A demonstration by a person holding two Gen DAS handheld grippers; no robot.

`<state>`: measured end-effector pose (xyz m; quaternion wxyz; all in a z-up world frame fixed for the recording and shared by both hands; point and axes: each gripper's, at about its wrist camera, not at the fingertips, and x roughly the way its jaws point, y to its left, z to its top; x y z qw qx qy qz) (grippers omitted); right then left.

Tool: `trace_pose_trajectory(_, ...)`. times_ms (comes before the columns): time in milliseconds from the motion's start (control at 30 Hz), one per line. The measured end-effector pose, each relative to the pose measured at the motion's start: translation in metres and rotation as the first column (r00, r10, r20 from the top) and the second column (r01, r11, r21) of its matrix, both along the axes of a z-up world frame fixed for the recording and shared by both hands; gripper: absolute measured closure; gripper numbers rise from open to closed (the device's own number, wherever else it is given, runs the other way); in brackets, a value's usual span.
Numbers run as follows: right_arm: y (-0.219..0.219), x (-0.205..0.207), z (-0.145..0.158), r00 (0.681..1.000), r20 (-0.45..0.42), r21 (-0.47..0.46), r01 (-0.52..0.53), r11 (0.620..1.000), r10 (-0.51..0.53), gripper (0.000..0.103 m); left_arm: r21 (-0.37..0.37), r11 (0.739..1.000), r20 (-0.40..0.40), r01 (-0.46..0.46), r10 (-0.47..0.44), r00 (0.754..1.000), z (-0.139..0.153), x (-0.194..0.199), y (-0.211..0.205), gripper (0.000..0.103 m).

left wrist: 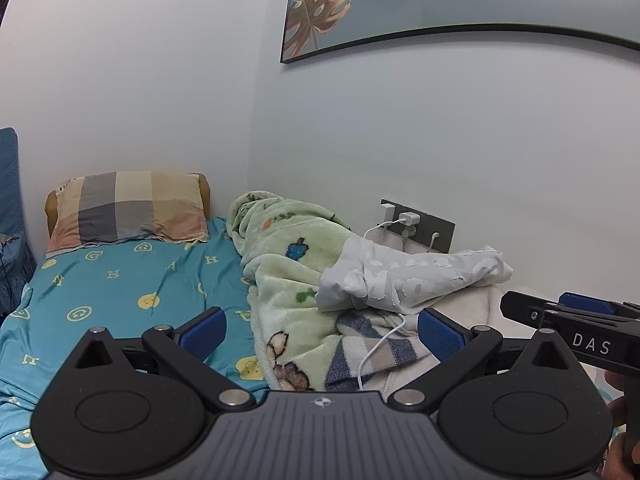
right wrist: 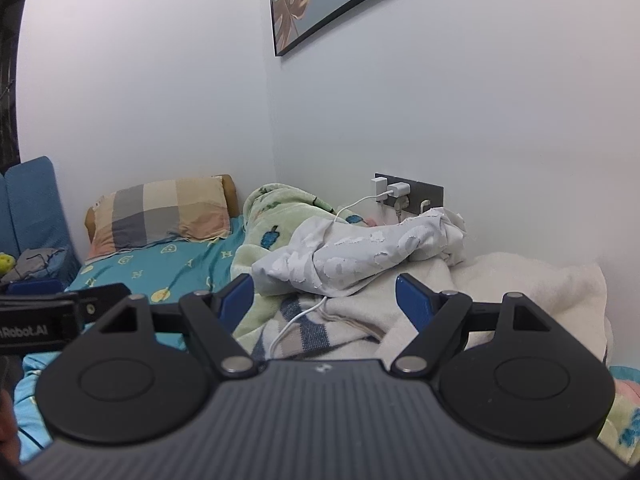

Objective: Fold clothes

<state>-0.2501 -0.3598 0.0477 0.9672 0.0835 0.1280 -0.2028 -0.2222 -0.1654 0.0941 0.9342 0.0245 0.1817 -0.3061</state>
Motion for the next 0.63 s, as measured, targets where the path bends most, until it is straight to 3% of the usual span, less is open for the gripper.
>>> trace_pose_trajectory(633,0.0050,0.0033,0.0056,1.000,-0.014,-0.020,0.007,1.000,-0.008,0.024,-0.014,1.000,0.001,-0.007,0.007,1.000,0.0059,0.0005,0.0071,0.000)
